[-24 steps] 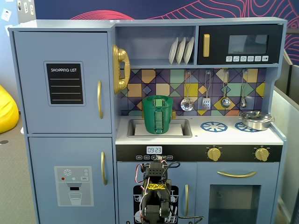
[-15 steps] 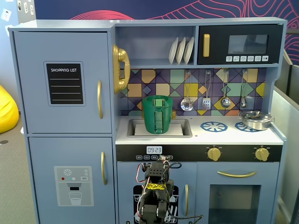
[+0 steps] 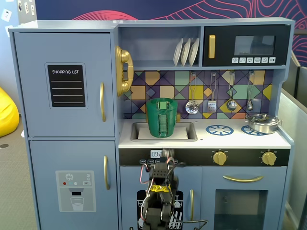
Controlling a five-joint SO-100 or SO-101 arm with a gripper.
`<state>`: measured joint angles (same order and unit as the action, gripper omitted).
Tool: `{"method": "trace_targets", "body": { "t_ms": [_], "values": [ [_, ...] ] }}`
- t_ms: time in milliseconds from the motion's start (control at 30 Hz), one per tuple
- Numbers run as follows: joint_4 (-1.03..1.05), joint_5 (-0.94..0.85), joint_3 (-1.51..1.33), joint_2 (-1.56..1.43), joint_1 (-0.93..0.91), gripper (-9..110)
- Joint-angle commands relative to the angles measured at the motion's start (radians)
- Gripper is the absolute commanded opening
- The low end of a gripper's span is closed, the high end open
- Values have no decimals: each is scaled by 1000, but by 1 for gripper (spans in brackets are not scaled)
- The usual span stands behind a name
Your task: Take off the lid from the green recipient and place it on the counter
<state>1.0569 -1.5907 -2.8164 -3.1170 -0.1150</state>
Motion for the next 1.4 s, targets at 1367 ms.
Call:
{"method": "trace_targets", "body": {
  "t_ms": [1367],
  "values": [
    [-758, -103, 1118, 907, 28, 31]
  ]
}}
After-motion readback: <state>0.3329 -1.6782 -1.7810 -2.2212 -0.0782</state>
